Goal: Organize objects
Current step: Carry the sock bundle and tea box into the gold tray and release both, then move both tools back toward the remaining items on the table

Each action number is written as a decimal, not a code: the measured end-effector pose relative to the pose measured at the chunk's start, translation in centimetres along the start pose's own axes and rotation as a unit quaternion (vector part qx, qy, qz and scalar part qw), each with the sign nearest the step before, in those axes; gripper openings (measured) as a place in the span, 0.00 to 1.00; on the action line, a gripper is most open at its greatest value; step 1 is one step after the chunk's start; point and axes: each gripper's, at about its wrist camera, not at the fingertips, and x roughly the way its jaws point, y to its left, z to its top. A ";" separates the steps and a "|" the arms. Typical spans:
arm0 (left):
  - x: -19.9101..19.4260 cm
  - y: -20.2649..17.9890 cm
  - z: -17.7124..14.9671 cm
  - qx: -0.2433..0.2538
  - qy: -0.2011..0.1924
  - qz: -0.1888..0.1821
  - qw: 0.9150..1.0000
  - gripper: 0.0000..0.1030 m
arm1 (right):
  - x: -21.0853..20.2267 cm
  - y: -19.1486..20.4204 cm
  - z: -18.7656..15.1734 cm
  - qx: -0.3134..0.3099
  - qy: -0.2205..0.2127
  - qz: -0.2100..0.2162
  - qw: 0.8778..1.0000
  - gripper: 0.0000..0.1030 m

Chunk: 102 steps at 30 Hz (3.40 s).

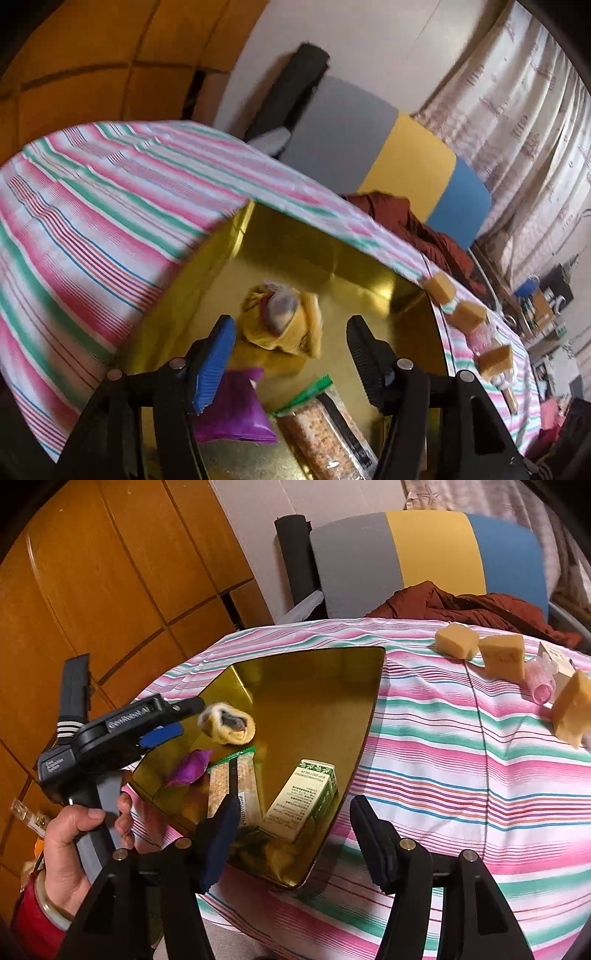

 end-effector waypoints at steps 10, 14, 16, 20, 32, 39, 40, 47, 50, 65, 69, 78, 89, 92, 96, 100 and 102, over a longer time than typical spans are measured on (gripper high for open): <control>-0.9 -0.3 0.4 -0.007 -0.017 0.013 1.000 0.67 | -0.6 -1.1 -0.1 0.020 -0.007 -0.003 1.000 0.64; -0.7 -1.5 -0.2 0.007 -0.008 0.005 1.000 0.67 | -1.0 -1.7 -0.1 0.029 -0.012 -0.010 0.999 0.66; -0.7 -2.2 -0.5 0.015 -0.003 0.000 1.000 0.67 | -1.2 -2.4 -0.1 0.037 -0.014 -0.016 0.999 0.66; -0.3 -4.4 -1.6 0.047 0.010 -0.013 0.999 0.67 | -1.7 -3.7 -0.2 0.054 -0.018 -0.025 0.998 0.66; 0.0 -10.0 -4.7 0.134 0.055 -0.067 0.987 0.67 | -3.3 -7.6 -0.2 0.084 -0.031 -0.062 0.994 0.68; -0.4 -13.1 -6.8 0.174 0.072 -0.097 0.977 0.67 | -4.4 -11.6 -0.5 0.089 -0.029 -0.118 0.989 0.69; -0.5 -13.4 -7.1 0.178 0.073 -0.100 0.976 0.67 | -4.5 -12.4 -0.5 0.090 -0.028 -0.129 0.987 0.69; -0.9 -15.4 -9.6 0.205 0.095 -0.125 0.966 0.67 | -6.7 -17.8 1.5 0.101 -0.055 -0.200 0.973 0.58; -0.8 -16.3 -10.7 0.210 0.111 -0.128 0.963 0.67 | -7.4 -19.7 3.3 0.100 -0.074 -0.218 0.968 0.58; -1.8 -17.9 -12.0 0.212 0.100 -0.114 0.965 0.69 | -4.6 -23.8 7.9 0.066 -0.074 -0.234 0.967 0.60; -1.9 -18.5 -11.8 0.215 0.090 -0.111 0.966 0.69 | -5.6 -21.4 5.6 0.034 -0.077 -0.199 0.976 0.63; -2.1 -20.2 -11.9 0.225 0.080 -0.115 0.964 0.69 | -9.1 -20.2 -1.3 0.056 -0.090 -0.139 0.984 0.63; -0.9 -24.5 -13.5 0.269 0.106 -0.148 0.946 0.69 | -12.1 -28.6 -2.8 0.169 -0.101 -0.250 0.948 0.63; -0.4 -25.6 -14.0 0.276 0.118 -0.157 0.941 0.69 | -12.0 -31.6 -1.7 0.140 -0.075 -0.281 0.946 0.77; 0.2 -26.8 -14.6 0.286 0.130 -0.161 0.936 0.69 | -11.5 -36.0 0.8 0.087 -0.022 -0.304 0.949 0.77; 0.8 -27.6 -15.1 0.295 0.140 -0.164 0.931 0.69 | -10.9 -38.9 1.9 0.056 0.024 -0.278 0.959 0.77; 1.2 -28.2 -15.3 0.300 0.147 -0.167 0.928 0.69 | -10.6 -39.6 2.0 0.055 0.036 -0.254 0.965 0.77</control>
